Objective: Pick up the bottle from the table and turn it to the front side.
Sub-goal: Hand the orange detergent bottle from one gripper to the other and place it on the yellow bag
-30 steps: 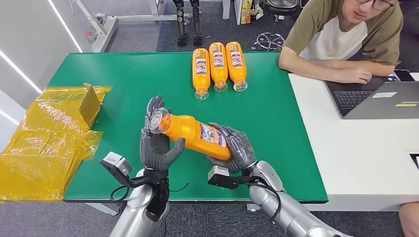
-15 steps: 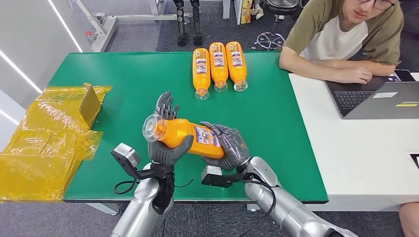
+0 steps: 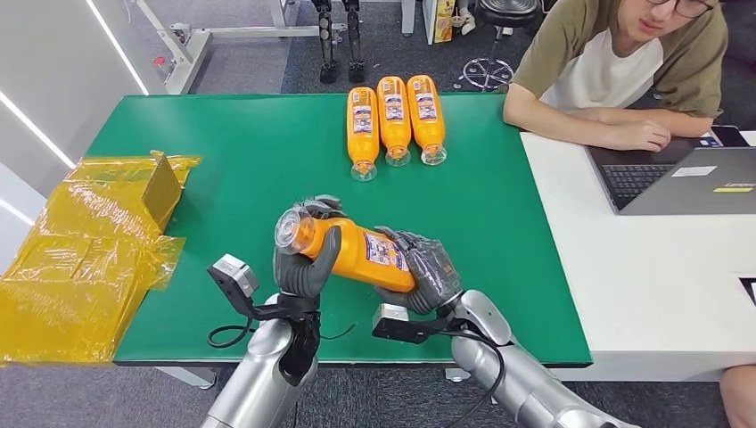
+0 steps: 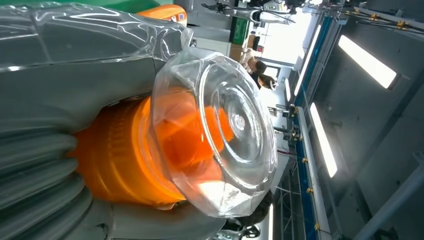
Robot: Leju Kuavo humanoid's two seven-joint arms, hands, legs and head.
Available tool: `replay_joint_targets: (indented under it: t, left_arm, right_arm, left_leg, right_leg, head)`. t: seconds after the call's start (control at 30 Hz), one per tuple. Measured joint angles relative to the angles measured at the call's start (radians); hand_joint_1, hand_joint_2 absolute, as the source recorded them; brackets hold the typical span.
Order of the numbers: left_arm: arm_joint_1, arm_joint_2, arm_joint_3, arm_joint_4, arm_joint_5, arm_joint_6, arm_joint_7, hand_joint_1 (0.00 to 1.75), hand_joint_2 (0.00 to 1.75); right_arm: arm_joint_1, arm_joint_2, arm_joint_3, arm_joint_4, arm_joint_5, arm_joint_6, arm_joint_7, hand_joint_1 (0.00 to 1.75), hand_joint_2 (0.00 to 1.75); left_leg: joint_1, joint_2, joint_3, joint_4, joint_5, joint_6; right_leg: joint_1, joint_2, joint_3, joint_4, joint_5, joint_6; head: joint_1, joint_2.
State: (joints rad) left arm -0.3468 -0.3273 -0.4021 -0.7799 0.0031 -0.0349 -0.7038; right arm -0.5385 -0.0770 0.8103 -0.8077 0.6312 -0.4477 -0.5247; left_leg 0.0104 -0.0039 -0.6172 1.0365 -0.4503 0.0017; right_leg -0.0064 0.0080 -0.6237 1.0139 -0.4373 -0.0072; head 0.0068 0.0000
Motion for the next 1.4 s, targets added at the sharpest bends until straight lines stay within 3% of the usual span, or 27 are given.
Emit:
replay_joint_targets:
  t: [0.13,0.17,0.27,0.3,0.6,0.83,1.0,1.17,1.3,1.4]
  left_arm:
    - [-0.001,0.0,0.0,0.0,0.009,0.018,0.0,1.75,1.75]
    - [0.0,0.0,0.0,-0.001,0.011,0.023,0.0,1.75,1.75]
    - [0.002,0.0,0.0,-0.013,0.007,0.034,0.001,1.75,1.75]
    - [0.004,0.0,0.0,-0.022,0.0,0.037,0.003,1.75,1.75]
    - [0.033,0.011,0.0,-0.118,-0.122,0.095,0.044,1.75,1.75]
    - [0.082,0.043,0.024,-0.25,-0.424,0.421,0.153,1.75,1.75]
    - [0.084,0.127,0.093,-0.317,-0.762,0.626,0.319,1.75,1.75]
    - [-0.029,0.244,0.135,-0.213,-1.079,0.708,0.486,1.75,1.75]
    - [-0.189,0.33,0.138,-0.013,-1.266,0.721,0.546,1.75,1.75]
    - [-0.309,0.375,0.126,0.135,-1.376,0.676,0.574,1.75,1.75]
  right_arm:
    - [0.002,-0.001,-0.003,-0.002,0.011,0.005,0.001,1.7,1.75]
    - [0.002,0.0,-0.003,-0.002,0.017,0.005,0.004,1.51,1.75]
    - [0.004,0.004,-0.004,-0.005,0.037,-0.006,0.018,0.27,1.75]
    - [0.007,0.004,-0.004,-0.008,0.047,-0.015,0.023,0.03,1.75]
    - [0.091,0.011,-0.013,-0.067,0.08,-0.148,0.046,0.0,1.75]
    - [0.207,0.03,-0.032,-0.183,0.032,-0.217,0.037,0.0,1.75]
    - [0.347,0.043,-0.058,-0.325,0.038,-0.224,0.016,0.0,1.75]
    - [0.443,0.064,-0.114,-0.447,-0.001,-0.224,-0.054,0.0,1.75]
    - [0.493,0.079,-0.157,-0.489,-0.027,-0.224,-0.095,0.0,1.75]
    - [0.522,0.091,-0.175,-0.51,-0.029,-0.223,-0.101,0.0,1.75]
  left_leg:
    - [0.0,0.0,0.0,0.0,0.0,0.0]
    - [0.0,0.0,0.0,0.0,0.0,0.0]
    - [0.0,0.0,0.0,0.0,0.0,0.0]
    - [0.0,0.0,0.0,0.0,0.0,0.0]
    - [0.0,0.0,-0.001,0.0,0.0,0.0]
    - [0.0,0.0,-0.001,-0.001,0.0,0.0]
    - [0.001,-0.001,-0.001,-0.002,0.0,0.0]
    - [0.001,-0.001,-0.001,-0.003,0.001,-0.003]
    - [0.001,0.0,0.0,-0.003,0.003,-0.004]
    - [0.001,0.0,0.0,-0.003,0.003,-0.004]
  right_leg:
    - [0.0,0.0,0.0,0.0,0.0,0.0]
    - [0.0,0.0,0.0,0.0,0.0,0.0]
    - [0.0,0.0,0.0,0.0,0.0,0.0]
    - [0.0,0.0,0.0,0.0,0.0,0.0]
    - [0.0,-0.001,0.0,0.0,-0.001,0.0]
    - [0.0,-0.001,0.0,0.0,-0.001,0.0]
    - [0.0,-0.002,-0.001,0.0,-0.003,-0.001]
    - [0.001,-0.002,-0.001,0.001,-0.003,-0.002]
    - [0.001,-0.001,-0.001,0.001,-0.001,-0.004]
    - [0.001,-0.001,-0.001,0.002,0.0,-0.004]
  head:
    - [0.0,0.0]
    - [0.0,0.0]
    - [0.0,0.0]
    - [0.0,0.0]
    - [0.0,0.0]
    - [0.0,0.0]
    - [0.0,0.0]
    - [0.0,0.0]
    - [0.0,0.0]
    - [0.0,0.0]
